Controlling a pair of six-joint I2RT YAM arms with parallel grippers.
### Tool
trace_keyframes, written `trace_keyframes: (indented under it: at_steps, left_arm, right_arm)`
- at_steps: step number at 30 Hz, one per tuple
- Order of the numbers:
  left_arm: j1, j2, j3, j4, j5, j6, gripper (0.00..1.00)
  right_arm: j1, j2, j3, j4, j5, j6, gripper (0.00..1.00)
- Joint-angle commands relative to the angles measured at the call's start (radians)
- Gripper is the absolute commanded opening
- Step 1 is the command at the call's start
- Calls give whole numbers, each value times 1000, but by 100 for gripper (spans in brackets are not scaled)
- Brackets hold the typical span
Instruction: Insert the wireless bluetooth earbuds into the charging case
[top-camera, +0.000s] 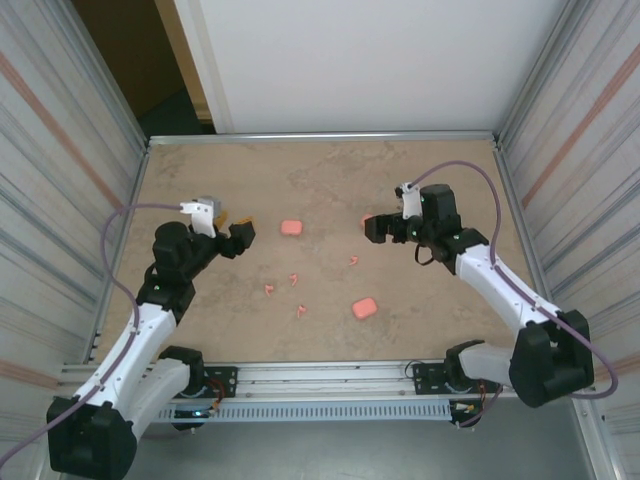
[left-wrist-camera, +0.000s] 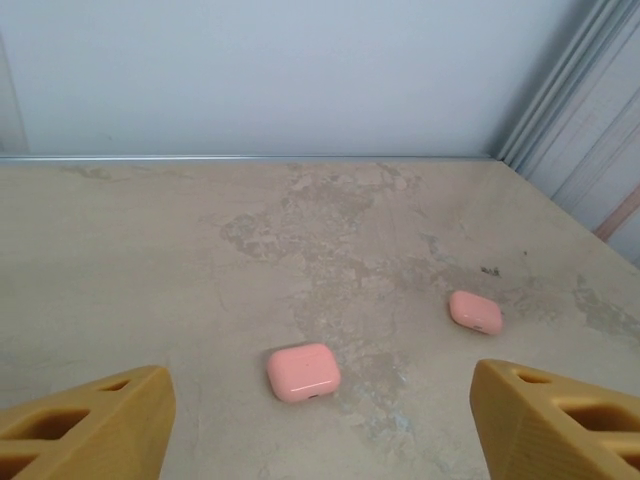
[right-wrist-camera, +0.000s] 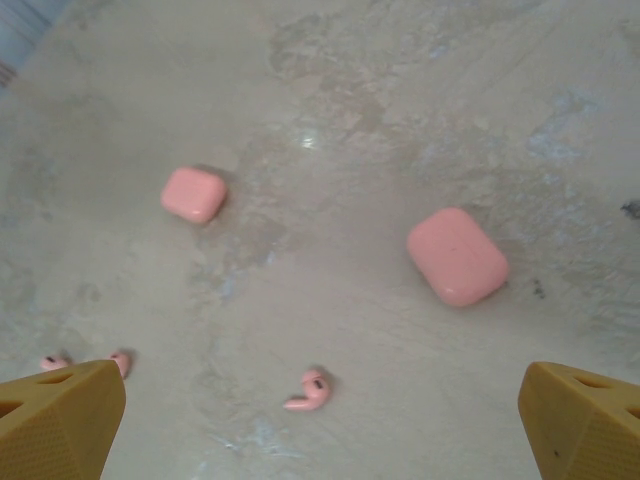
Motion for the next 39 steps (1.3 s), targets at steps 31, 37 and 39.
trace_keyframes:
  at_steps: [31, 37, 39]
  left_arm:
    - [4, 11, -16, 31, -48, 1, 84]
    - [4, 23, -10, 32, -47, 4, 84]
    - [4, 26, -10, 33, -48, 4, 84]
  right_arm:
    - [-15, 680, 536, -369, 64, -273, 85]
    - [4, 753, 597, -391, 92, -292, 85]
    - [7, 769, 612, -396, 95, -297, 85]
